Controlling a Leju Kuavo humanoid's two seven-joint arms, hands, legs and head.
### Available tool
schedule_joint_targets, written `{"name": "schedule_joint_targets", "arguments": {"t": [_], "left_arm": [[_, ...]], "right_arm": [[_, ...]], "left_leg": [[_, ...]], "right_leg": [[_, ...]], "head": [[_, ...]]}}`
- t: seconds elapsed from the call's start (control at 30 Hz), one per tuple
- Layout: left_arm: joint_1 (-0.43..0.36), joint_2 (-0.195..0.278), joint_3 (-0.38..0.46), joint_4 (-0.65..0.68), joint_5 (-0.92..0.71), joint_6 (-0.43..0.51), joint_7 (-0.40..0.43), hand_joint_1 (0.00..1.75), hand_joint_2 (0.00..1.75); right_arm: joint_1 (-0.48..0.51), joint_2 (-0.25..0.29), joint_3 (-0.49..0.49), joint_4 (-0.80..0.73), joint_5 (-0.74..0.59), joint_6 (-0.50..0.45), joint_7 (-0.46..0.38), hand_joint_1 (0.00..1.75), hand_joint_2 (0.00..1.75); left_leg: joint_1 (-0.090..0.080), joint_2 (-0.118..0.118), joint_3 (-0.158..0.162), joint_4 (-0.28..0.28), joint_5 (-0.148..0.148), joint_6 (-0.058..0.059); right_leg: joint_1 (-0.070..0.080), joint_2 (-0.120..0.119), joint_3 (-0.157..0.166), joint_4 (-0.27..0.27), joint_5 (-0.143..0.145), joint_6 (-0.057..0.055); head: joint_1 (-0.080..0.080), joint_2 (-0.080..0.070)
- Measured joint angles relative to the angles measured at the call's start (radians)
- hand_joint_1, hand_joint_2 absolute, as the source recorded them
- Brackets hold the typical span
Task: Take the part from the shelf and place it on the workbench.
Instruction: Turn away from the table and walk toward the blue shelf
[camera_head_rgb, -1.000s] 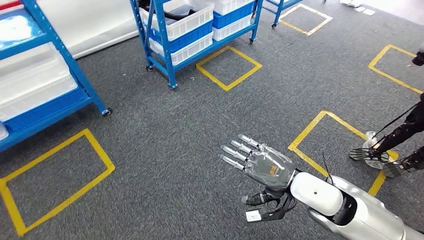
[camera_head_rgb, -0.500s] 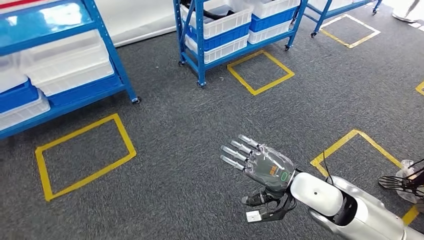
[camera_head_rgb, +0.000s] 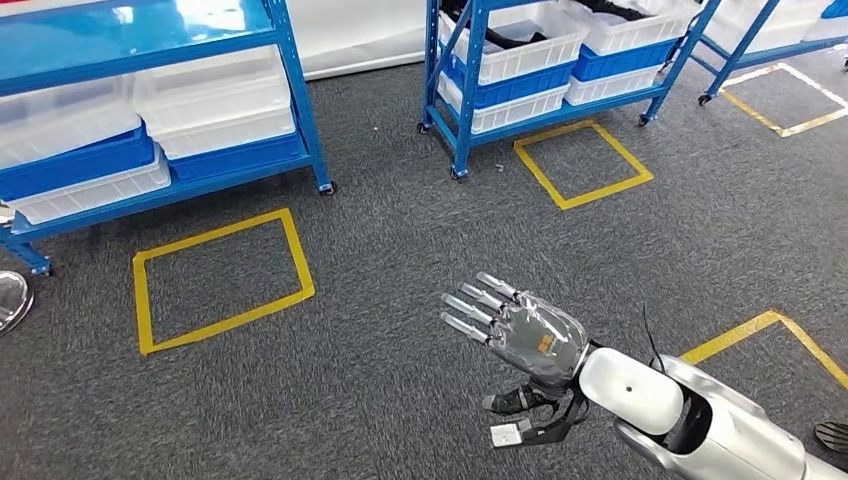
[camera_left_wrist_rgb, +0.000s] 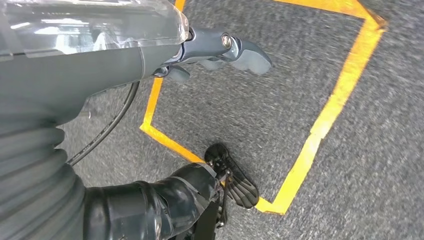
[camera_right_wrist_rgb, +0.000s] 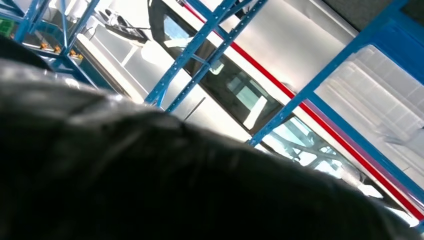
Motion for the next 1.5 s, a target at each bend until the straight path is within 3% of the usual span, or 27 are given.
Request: {"name": "schedule_joint_targets", "arguments": {"t": [0.03, 0.1, 0.17, 0.23, 0.3, 0.33, 0.37, 0.43, 0.5, 0.53, 0.6, 0.67, 0.73, 0.8, 0.83, 0.87, 0.93, 1.0, 1.13, 1.2, 1.33, 1.5], "left_arm": [[0.001, -0.001, 0.0, 0.0, 0.0, 0.0, 0.0, 0.0, 1.75], [0.004, -0.001, 0.0, 0.0, 0.0, 0.0, 0.0, 0.0, 1.75], [0.003, 0.0, 0.001, -0.001, 0.0, -0.001, 0.0, 0.0, 1.75], [0.001, 0.0, 0.0, -0.001, 0.0, -0.001, 0.0, 0.0, 1.75], [0.0, 0.0, 0.0, -0.001, 0.0, -0.002, 0.0, 0.0, 1.75], [0.0, 0.0, 0.0, -0.001, 0.0, -0.002, 0.0, 0.0, 1.75], [0.001, 0.001, 0.001, -0.001, -0.001, -0.002, 0.0, 0.0, 1.75], [0.002, 0.001, 0.001, -0.001, -0.001, -0.002, 0.0, 0.0, 1.75], [0.001, 0.001, 0.001, -0.001, -0.002, -0.002, 0.0, 0.0, 1.75], [0.001, 0.001, 0.001, -0.001, -0.002, -0.002, 0.0, 0.0, 1.75], [0.003, 0.001, 0.001, -0.001, -0.002, -0.002, 0.0, 0.0, 1.75], [0.003, 0.001, 0.001, -0.001, -0.002, -0.002, 0.0, 0.0, 1.75], [0.0, 0.001, 0.001, -0.001, -0.002, -0.002, 0.0, 0.0, 1.75], [0.0, 0.001, 0.001, -0.001, -0.002, -0.002, 0.0, 0.0, 1.75], [0.0, 0.001, 0.001, -0.001, -0.002, -0.002, 0.0, 0.0, 1.75], [0.0, 0.001, 0.001, -0.001, -0.002, -0.002, 0.0, 0.0, 1.75], [0.0, 0.001, 0.001, 0.0, -0.002, -0.003, 0.0, 0.0, 1.75], [0.001, -0.001, 0.001, 0.0, -0.003, -0.004, -0.001, 0.0, 1.75], [0.006, 0.001, 0.001, 0.0, -0.004, -0.005, -0.005, 0.0, 1.75], [0.005, 0.001, 0.001, 0.001, -0.004, -0.005, -0.007, 0.0, 1.75], [0.002, 0.002, 0.001, 0.001, -0.004, -0.004, -0.011, 0.0, 1.75], [0.003, 0.002, 0.001, 0.001, -0.005, -0.003, -0.013, 0.0, 1.75]], "right_arm": [[0.001, 0.0, 0.0, 0.001, 0.002, 0.0, 0.003, 0.0, 0.0], [0.002, 0.001, 0.0, 0.001, 0.004, 0.0, 0.007, 0.0, 0.0], [0.003, 0.001, 0.0, 0.001, 0.006, -0.001, 0.009, 0.0, 0.0], [0.007, 0.002, 0.0, 0.002, 0.007, -0.001, 0.01, 0.0, 0.0], [0.01, 0.002, 0.0, 0.004, 0.009, -0.001, 0.01, 0.0, 0.0], [0.012, 0.002, 0.0, 0.005, 0.01, -0.001, 0.01, 0.0, 0.0], [0.013, 0.002, 0.0, 0.006, 0.011, -0.001, 0.01, 0.0, 0.0], [0.014, 0.003, 0.0, 0.006, 0.012, -0.001, 0.01, 0.0, 0.0], [0.014, 0.003, 0.0, 0.006, 0.013, -0.001, 0.01, 0.0, 0.0], [0.014, 0.003, 0.0, 0.006, 0.014, -0.001, 0.01, 0.0, 0.0], [0.013, 0.003, 0.0, 0.007, 0.014, -0.002, 0.01, 0.0, 0.0], [0.014, 0.003, -0.001, 0.006, 0.014, -0.002, 0.01, 0.0, 0.0], [0.016, 0.003, -0.001, 0.007, 0.014, -0.002, 0.01, 0.0, 0.0], [0.019, 0.003, -0.001, 0.009, 0.014, -0.002, 0.01, 0.0, 0.0], [0.021, 0.003, 0.0, 0.01, 0.015, -0.002, 0.01, 0.0, 0.0], [0.021, 0.003, 0.0, 0.01, 0.015, -0.002, 0.01, 0.0, 0.0], [0.021, 0.003, -0.001, 0.011, 0.015, -0.004, 0.009, 0.0, 0.0], [0.02, 0.003, -0.001, 0.011, 0.013, -0.008, 0.008, 0.0, 0.0], [0.023, 0.004, -0.001, 0.01, 0.013, -0.016, 0.009, 0.0, 0.0], [0.026, 0.004, -0.002, 0.01, 0.014, -0.016, 0.01, 0.0, 0.0], [0.031, 0.004, -0.002, 0.01, 0.014, -0.013, 0.01, 0.0, 1.75], [0.032, 0.004, -0.003, 0.01, 0.008, -0.002, 0.007, 0.0, 1.75]], "left_leg": [[0.002, -0.011, -0.004, -0.001, 0.003, -0.008], [0.005, -0.021, -0.011, -0.002, 0.006, -0.022], [0.001, 0.022, -0.029, 0.034, -0.02, -0.032], [0.002, 0.079, -0.078, 0.142, -0.083, -0.038], [0.004, 0.096, -0.126, 0.248, -0.126, -0.043], [0.005, 0.099, -0.127, 0.258, -0.122, -0.045], [0.005, 0.104, -0.107, 0.227, -0.099, -0.045], [0.003, 0.139, -0.033, 0.098, -0.045, -0.04], [-0.003, 0.166, 0.011, 0.013, -0.023, -0.029], [-0.006, 0.166, 0.013, 0.004, -0.025, -0.023], [-0.004, 0.144, 0.012, -0.001, -0.019, -0.012], [-0.001, 0.125, 0.015, -0.01, -0.011, 0.0], [0.001, 0.106, 0.015, -0.014, -0.006, 0.008], [0.0, 0.083, 0.012, -0.012, -0.005, 0.01], [-0.001, 0.07, 0.011, -0.011, -0.005, 0.01], [-0.001, 0.057, 0.011, -0.009, -0.005, 0.01], [-0.001, 0.036, 0.012, -0.005, -0.006, 0.009], [-0.004, 0.021, 0.008, -0.001, -0.006, 0.004], [-0.004, 0.013, 0.001, 0.002, -0.007, -0.001], [-0.002, 0.014, 0.002, 0.001, -0.006, -0.004], [0.0, 0.015, 0.004, -0.001, -0.006, -0.01], [0.0, 0.016, 0.003, -0.001, -0.004, -0.014]], "right_leg": [[0.002, 0.002, 0.002, -0.006, -0.003, -0.004], [0.002, -0.025, 0.005, -0.018, 0.004, -0.013], [-0.002, -0.052, 0.013, -0.034, 0.012, -0.026], [0.0, -0.081, 0.016, -0.039, 0.013, -0.035], [0.002, -0.109, 0.014, -0.036, 0.011, -0.037], [0.003, -0.122, 0.014, -0.034, 0.009, -0.036], [0.003, -0.134, 0.014, -0.031, 0.007, -0.034], [0.005, -0.157, 0.015, -0.023, -0.001, -0.026], [0.011, -0.175, 0.017, -0.016, -0.008, -0.016], [0.013, -0.184, 0.018, -0.015, -0.009, -0.011], [0.012, -0.198, 0.022, -0.015, -0.012, -0.001], [0.005, -0.163, 0.01, 0.018, -0.04, 0.01], [0.0, -0.104, -0.04, 0.128, -0.102, 0.017], [0.0, -0.083, -0.104, 0.251, -0.147, 0.02], [0.0, -0.081, -0.117, 0.271, -0.141, 0.019], [0.0, -0.078, -0.11, 0.251, -0.115, 0.016], [0.002, -0.062, -0.055, 0.122, -0.038, 0.005], [0.005, -0.046, -0.01, 0.013, 0.002, -0.006], [0.007, -0.041, -0.003, -0.015, 0.003, 0.002], [0.009, -0.041, -0.004, -0.012, 0.003, 0.0], [0.011, -0.04, -0.005, -0.009, 0.002, -0.006], [0.011, -0.04, -0.007, -0.006, 0.002, -0.007]], "head": [[0.0, 0.0], [0.0, 0.0], [-0.002, 0.0], [-0.003, 0.0], [-0.003, 0.0], [-0.003, 0.0], [-0.004, 0.0], [-0.004, 0.0], [-0.003, 0.0], [-0.002, 0.0], [-0.002, 0.0], [-0.002, 0.0], [-0.001, 0.0], [-0.001, 0.0], [-0.001, 0.0], [-0.001, 0.0], [-0.001, 0.0], [-0.001, 0.0], [-0.001, 0.0], [-0.001, 0.0], [-0.001, 0.0], [-0.001, 0.0]]}}
